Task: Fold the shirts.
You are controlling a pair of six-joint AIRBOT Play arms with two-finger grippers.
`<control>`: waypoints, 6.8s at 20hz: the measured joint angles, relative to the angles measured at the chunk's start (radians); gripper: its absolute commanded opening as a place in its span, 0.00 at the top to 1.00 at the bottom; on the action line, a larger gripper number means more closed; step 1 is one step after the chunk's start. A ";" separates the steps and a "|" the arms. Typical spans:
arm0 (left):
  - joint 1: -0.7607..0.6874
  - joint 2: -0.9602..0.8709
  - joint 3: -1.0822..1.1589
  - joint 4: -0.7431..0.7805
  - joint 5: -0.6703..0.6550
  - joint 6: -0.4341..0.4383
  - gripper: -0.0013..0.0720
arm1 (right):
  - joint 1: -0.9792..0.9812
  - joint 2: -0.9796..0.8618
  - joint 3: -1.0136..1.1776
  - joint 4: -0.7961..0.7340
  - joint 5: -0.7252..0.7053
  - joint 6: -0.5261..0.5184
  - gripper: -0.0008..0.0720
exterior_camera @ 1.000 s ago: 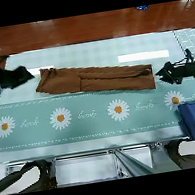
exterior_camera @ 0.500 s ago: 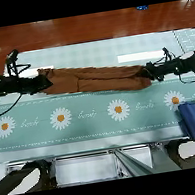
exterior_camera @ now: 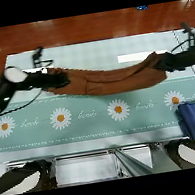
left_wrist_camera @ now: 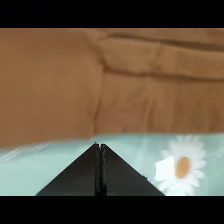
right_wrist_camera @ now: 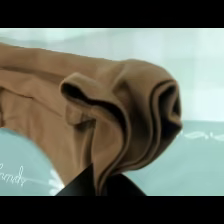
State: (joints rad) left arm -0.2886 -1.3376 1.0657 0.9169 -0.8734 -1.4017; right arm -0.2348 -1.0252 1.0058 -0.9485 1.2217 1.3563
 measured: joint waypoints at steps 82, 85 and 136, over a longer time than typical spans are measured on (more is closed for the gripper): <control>0.280 0.540 -0.457 0.016 -0.079 0.021 0.95 | 0.491 -0.451 0.080 0.468 -0.385 -0.054 0.95; 0.280 0.515 -0.457 0.016 -0.077 0.021 0.95 | 0.468 -0.460 0.343 0.329 -0.312 0.036 0.95; 0.167 0.124 0.270 0.146 -0.055 0.050 0.95 | 0.140 -0.207 0.344 -0.341 -0.047 0.267 0.95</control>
State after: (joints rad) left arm -0.1215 -1.2133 1.3357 1.0626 -0.9287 -1.3521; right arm -0.0948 -1.2324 1.3495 -1.2896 1.1744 1.6234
